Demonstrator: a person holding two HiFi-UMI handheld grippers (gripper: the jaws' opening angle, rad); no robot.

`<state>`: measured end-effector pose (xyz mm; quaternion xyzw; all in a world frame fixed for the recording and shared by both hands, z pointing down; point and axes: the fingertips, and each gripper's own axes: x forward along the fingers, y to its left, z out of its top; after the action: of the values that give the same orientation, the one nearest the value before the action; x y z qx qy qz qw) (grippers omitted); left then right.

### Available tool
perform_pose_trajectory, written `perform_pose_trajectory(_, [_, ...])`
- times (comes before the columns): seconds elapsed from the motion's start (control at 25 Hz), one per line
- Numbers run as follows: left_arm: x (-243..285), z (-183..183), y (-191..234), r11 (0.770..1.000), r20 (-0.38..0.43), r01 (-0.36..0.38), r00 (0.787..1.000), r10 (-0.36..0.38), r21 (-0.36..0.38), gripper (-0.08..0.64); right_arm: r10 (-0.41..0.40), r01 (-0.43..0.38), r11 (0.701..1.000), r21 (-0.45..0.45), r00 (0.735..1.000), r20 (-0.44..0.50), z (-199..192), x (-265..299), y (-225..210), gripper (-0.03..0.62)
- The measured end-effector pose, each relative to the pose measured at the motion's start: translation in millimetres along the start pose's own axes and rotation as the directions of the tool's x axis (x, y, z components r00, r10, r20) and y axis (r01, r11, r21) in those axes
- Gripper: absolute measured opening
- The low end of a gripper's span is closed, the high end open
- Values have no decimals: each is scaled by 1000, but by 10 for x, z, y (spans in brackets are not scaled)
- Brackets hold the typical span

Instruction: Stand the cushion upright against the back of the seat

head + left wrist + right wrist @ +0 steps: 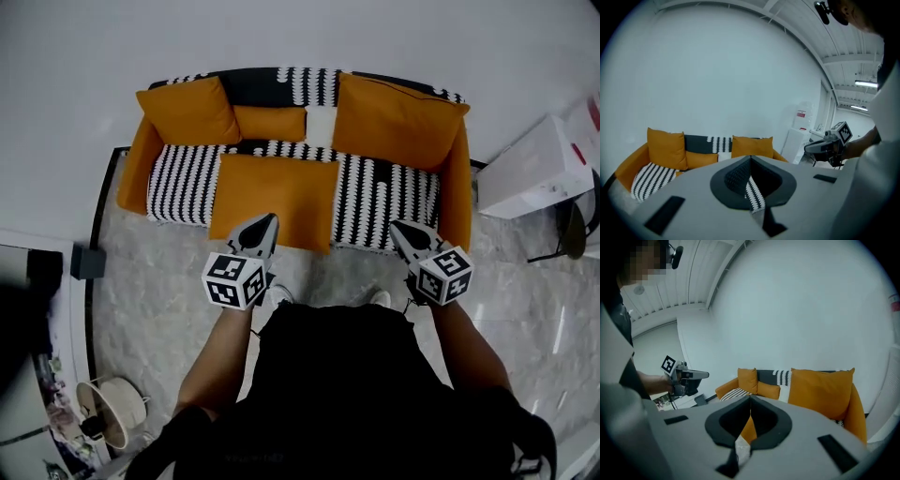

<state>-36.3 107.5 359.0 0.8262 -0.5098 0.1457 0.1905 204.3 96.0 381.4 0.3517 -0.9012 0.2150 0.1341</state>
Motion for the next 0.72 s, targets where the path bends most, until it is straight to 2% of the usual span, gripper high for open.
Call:
perform_pose_trajectory(0.2, [-357,-225,927,998,-22,-18,1000,17,-53,17,-84,86,995,49,996,-34,-171,484,305,37])
perform_pose_trajectory(0.52, [-873,-680,1973,999,-106,-25,994,20,-48,17,-185,192,980,60,977,-108,-445,1067,739,37])
perform_pose_trajectory(0.72, [-1044,-1079,2494,992,-161,-73,985,56,-98,17,-209,224,973,57,959,-190,-663,1262,911,37])
